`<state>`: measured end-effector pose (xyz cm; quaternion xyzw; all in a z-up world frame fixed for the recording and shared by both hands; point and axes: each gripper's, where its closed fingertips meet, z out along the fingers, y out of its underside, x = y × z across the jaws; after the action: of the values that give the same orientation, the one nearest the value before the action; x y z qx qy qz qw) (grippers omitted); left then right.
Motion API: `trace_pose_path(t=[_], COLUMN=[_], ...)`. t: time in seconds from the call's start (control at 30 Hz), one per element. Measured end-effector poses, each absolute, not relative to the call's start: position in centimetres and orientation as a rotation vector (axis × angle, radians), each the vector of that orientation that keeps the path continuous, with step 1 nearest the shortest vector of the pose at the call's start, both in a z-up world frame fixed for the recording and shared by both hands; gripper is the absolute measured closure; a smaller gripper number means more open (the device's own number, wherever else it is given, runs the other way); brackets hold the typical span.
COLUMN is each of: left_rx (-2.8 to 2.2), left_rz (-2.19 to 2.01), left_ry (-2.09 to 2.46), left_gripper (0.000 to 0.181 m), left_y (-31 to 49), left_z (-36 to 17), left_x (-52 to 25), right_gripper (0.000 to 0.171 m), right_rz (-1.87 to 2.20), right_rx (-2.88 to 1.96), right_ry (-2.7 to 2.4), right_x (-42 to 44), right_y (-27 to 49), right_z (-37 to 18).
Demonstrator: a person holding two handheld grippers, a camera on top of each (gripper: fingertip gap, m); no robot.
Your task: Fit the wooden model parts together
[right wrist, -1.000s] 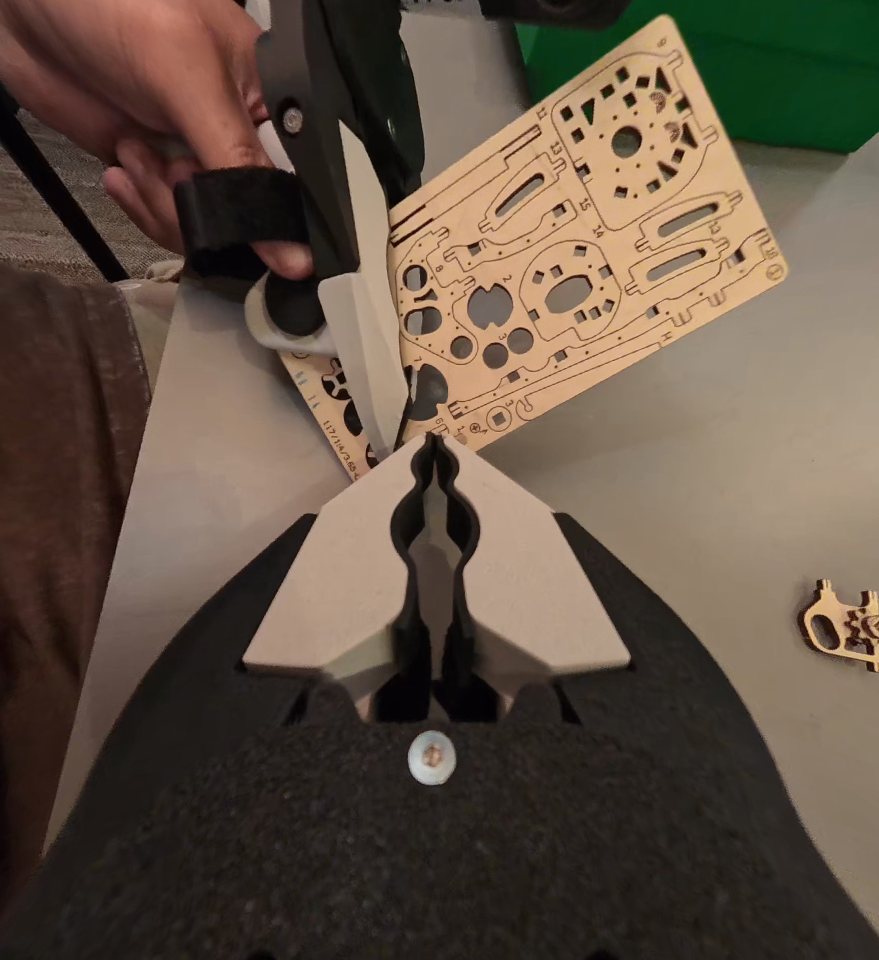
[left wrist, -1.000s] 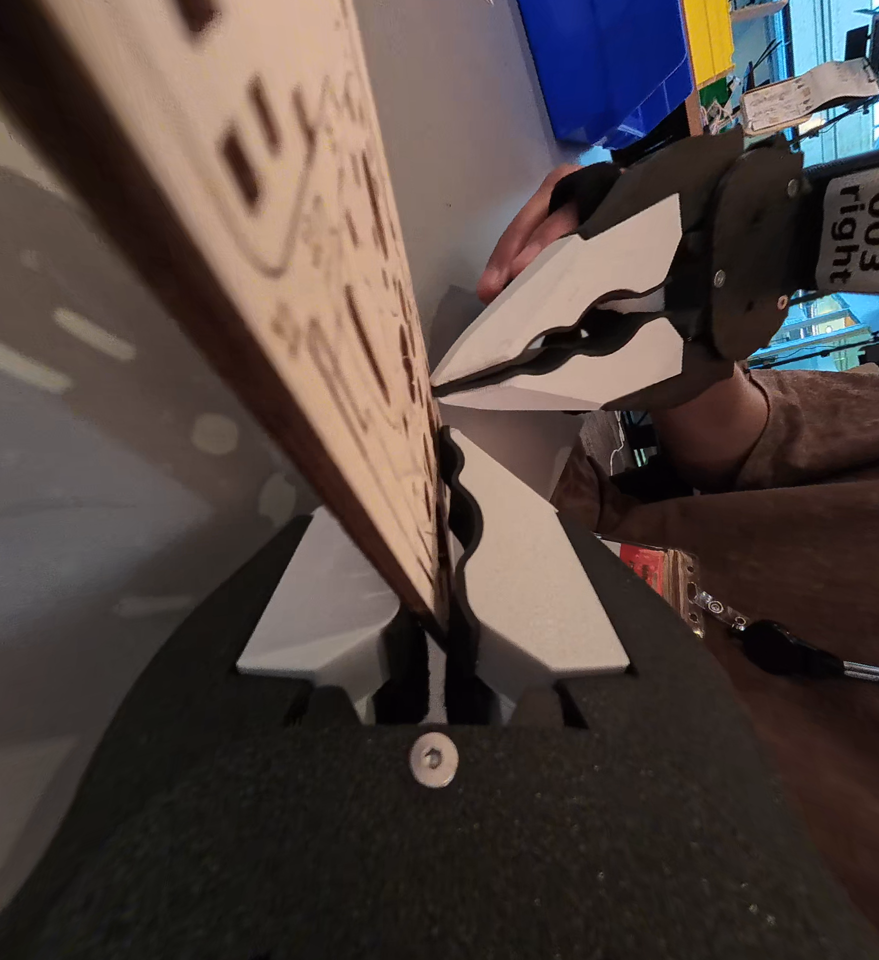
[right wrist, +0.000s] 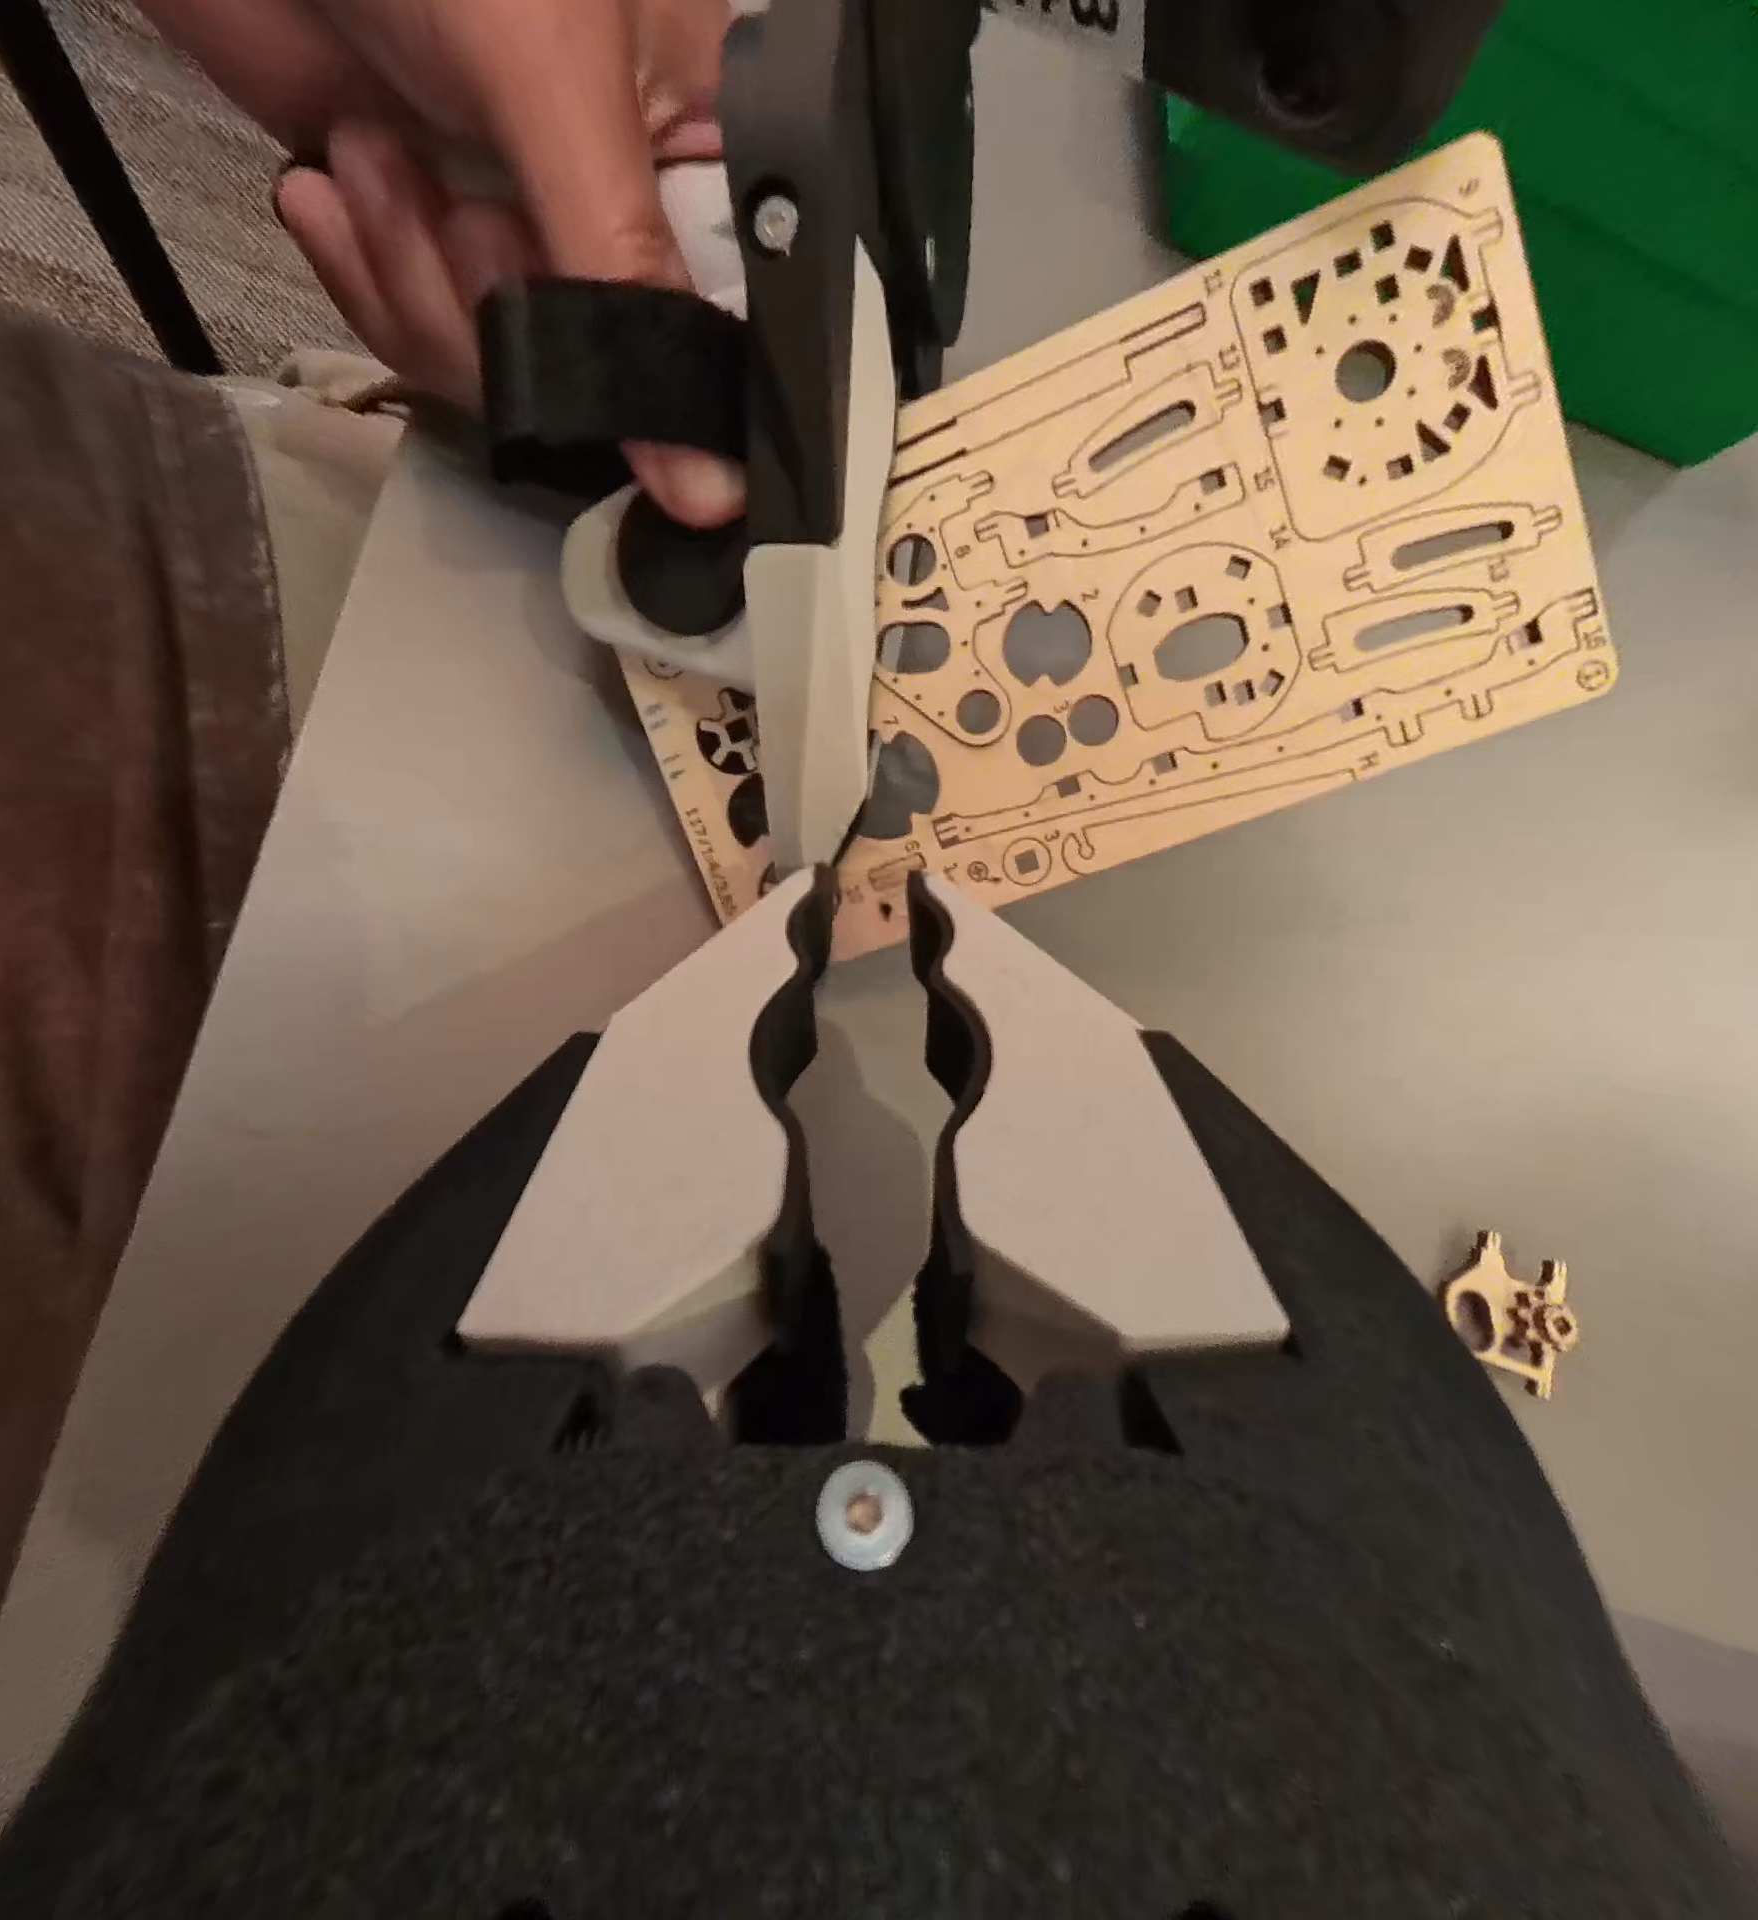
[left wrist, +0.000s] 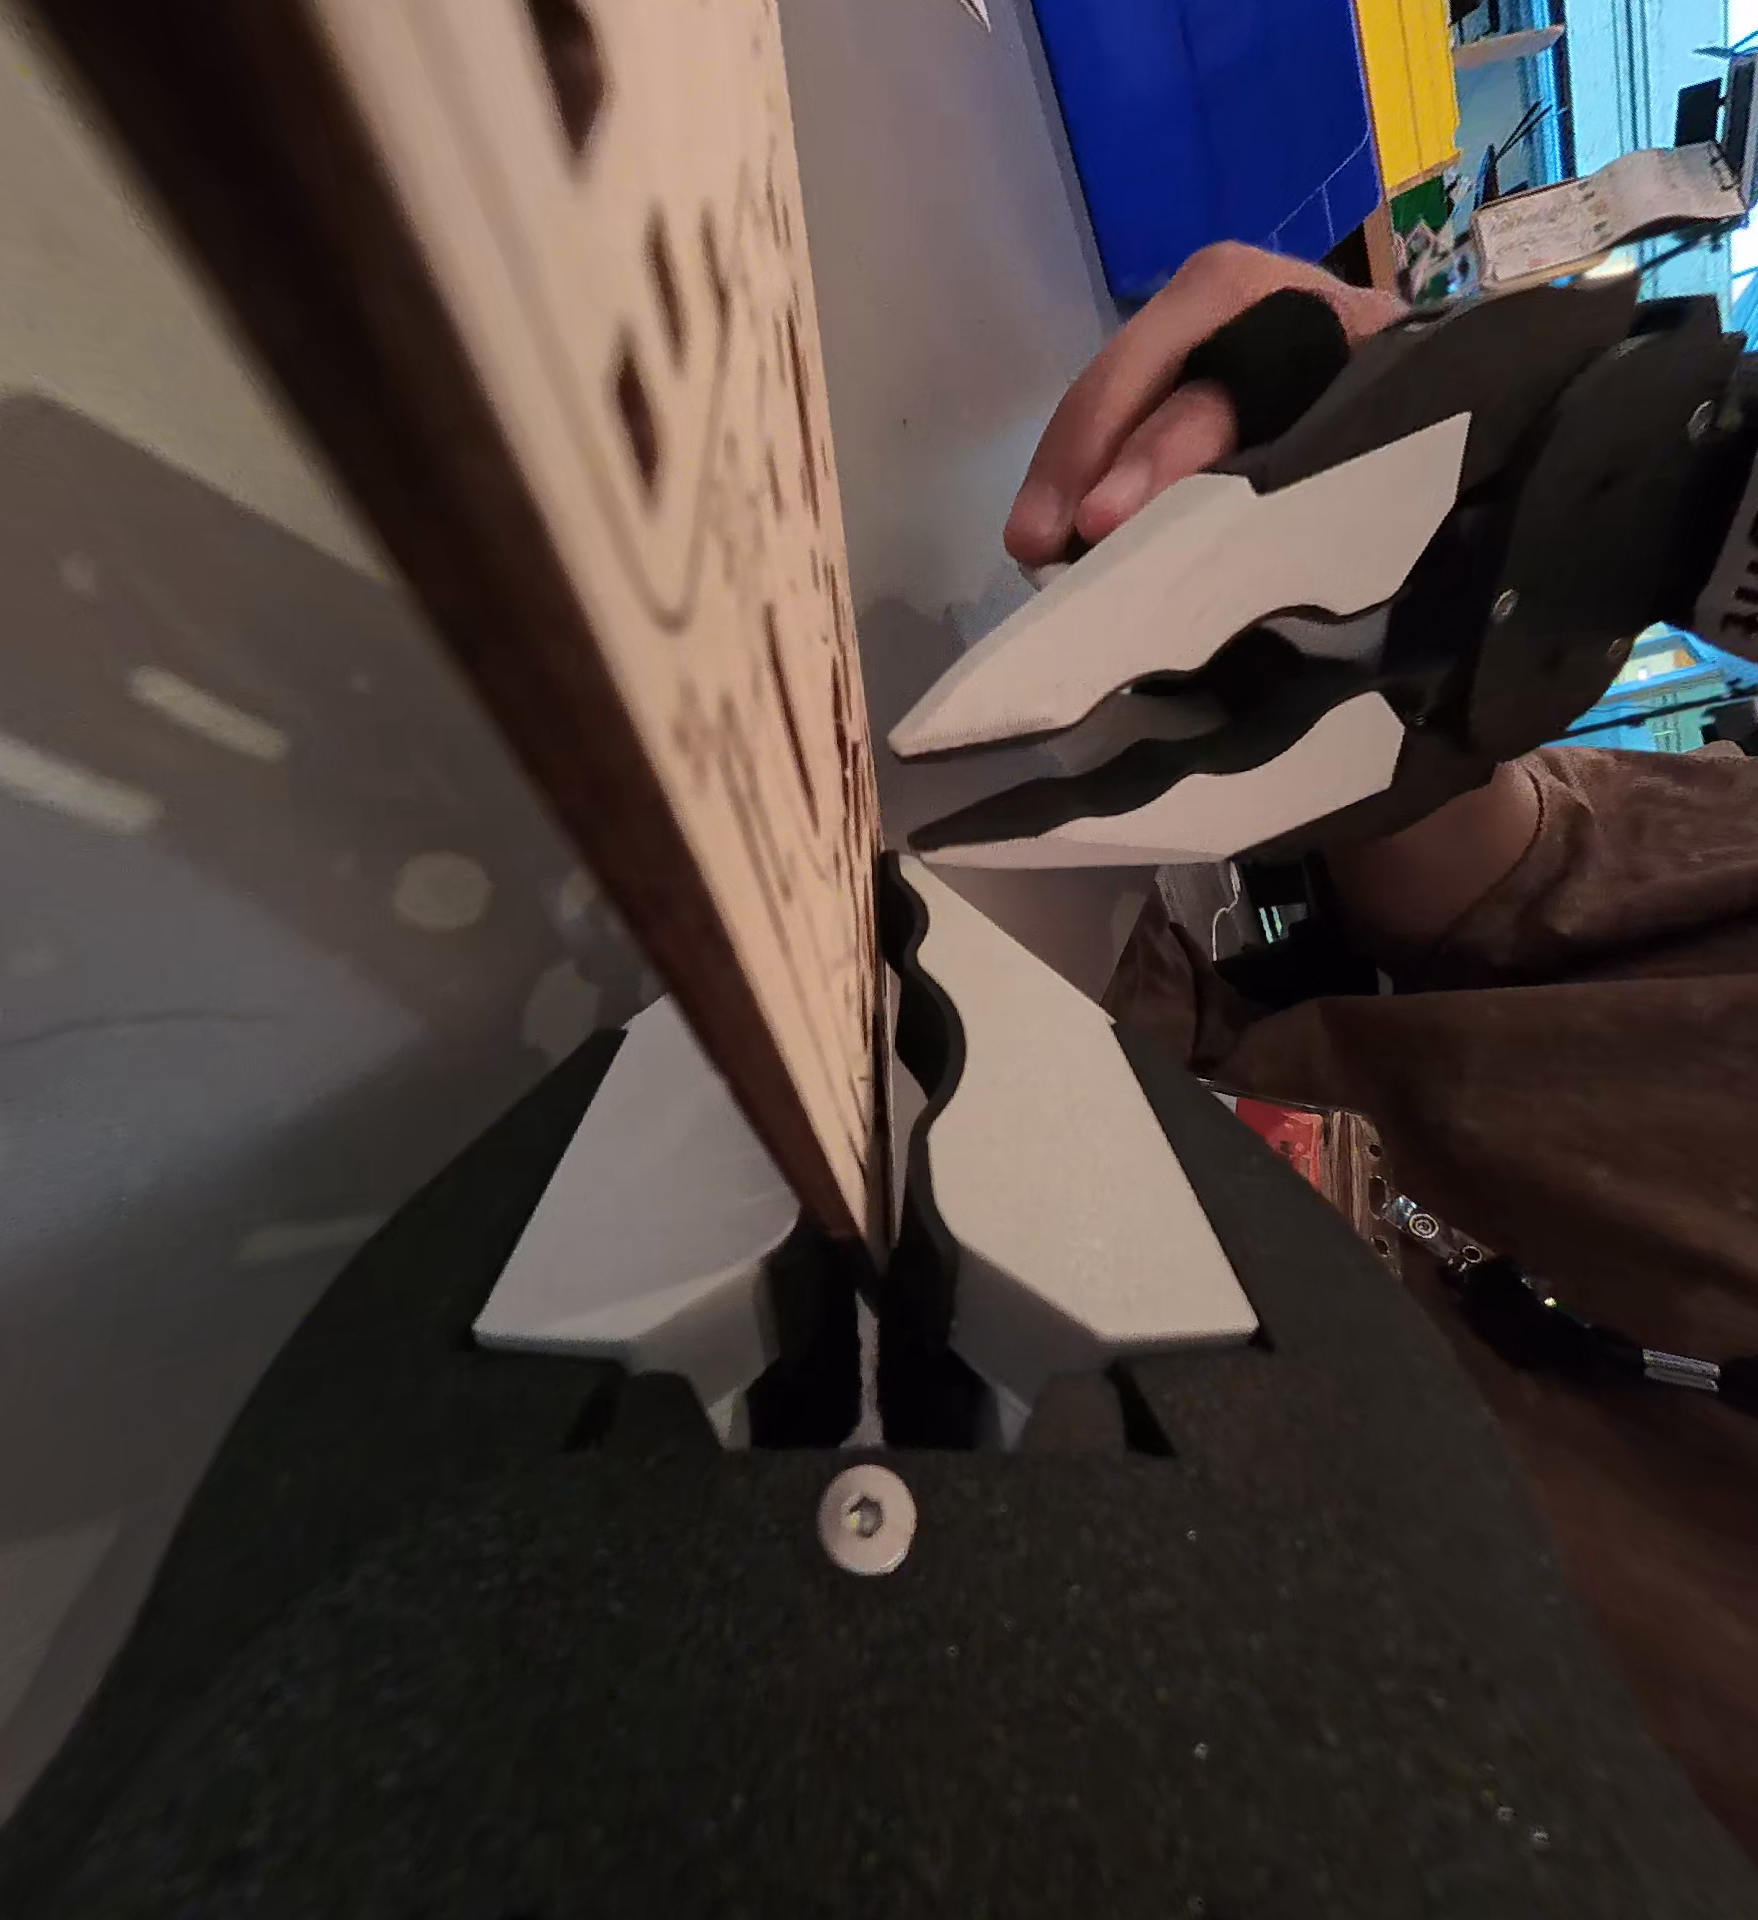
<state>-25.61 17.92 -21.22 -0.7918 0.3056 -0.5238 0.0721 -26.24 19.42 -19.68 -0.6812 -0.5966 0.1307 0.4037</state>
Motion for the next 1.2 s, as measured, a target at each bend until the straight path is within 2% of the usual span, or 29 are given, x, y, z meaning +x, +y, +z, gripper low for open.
trace_pose_path(t=[0.13,0.27,0.73,0.87,1.03,1.13,1.2], left_rx=[-2.38,-2.37,-2.366,-2.349,-2.364,-2.368,-2.376], left_rz=[-1.576,-1.569,-1.519,-1.532,-1.556,-1.543,-1.553], left_ry=[0.924,0.952,0.973,0.991,0.97,0.971,0.943], left_gripper=[0.18,0.18,0.175,0.179,0.179,0.179,0.178], left_y=[17.9,17.6,17.7,17.5,17.6,17.7,17.9], left_z=[-21.2,-21.2,-21.4,-21.3,-21.3,-21.4,-21.3], left_x=[-25.6,-25.5,-25.6,-25.4,-25.5,-25.5,-25.7], right_gripper=[0.16,0.171,0.171,0.171,0.171,0.17,0.171], right_rz=[0.299,0.29,0.41,0.515,0.459,0.407,0.409], right_rx=[-1.707,-1.717,-1.821,-1.815,-1.787,-1.839,-1.806], right_ry=[-1.516,-1.491,-1.413,-1.327,-1.346,-1.411,-1.398], right_x=[-26.4,-26.4,-26.4,-25.7,-25.4,-25.7,-26.1], right_y=[19.7,20.1,20.2,20.3,19.9,19.6,19.8], right_z=[-19.5,-19.4,-20.2,-18.3,-17.7,-20.6,-20.5])
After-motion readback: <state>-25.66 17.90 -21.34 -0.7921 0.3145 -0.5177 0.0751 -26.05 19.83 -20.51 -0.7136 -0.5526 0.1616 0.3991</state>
